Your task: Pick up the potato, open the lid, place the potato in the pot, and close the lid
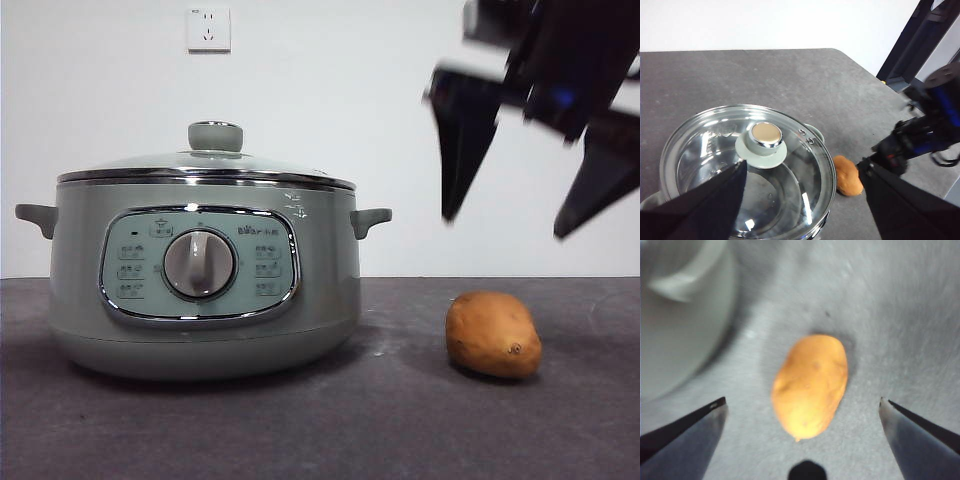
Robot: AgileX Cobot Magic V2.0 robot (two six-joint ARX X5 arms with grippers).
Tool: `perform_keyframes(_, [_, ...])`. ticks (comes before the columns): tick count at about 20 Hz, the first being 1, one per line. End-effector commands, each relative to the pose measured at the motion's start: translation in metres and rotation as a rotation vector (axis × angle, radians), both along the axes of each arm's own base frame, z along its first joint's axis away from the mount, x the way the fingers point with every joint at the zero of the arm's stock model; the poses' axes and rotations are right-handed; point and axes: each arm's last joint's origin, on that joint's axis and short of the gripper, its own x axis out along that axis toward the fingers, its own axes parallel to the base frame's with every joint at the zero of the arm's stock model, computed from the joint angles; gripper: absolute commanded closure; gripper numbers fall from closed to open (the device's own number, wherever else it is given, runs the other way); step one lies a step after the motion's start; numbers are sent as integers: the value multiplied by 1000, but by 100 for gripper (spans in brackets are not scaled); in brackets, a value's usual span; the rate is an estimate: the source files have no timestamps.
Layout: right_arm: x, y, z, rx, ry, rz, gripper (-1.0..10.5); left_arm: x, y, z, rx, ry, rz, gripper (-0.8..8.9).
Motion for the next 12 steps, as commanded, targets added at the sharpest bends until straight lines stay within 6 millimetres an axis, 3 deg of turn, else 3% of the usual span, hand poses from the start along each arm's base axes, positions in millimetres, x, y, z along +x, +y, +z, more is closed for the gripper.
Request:
perform_keyframes(1, [12, 7, -21, -19, 55, -32, 442, -1, -1, 0, 12, -11, -2, 437])
perform_keyframes(6, [31, 18, -57, -37, 111, -53, 442, -1, -1, -1, 20, -1, 15, 437])
perform_keyframes(9, [35, 21, -68, -42, 127, -61, 451, -1, 0, -1, 27, 4, 30, 437])
perform_keyframes(10, [36, 21, -68, -37, 129, -71, 494, -1, 0, -2, 29, 7, 36, 437])
perform_keyframes(12, [36, 22, -68, -31, 119, -72, 706, -1, 0, -2, 31, 13, 36, 437])
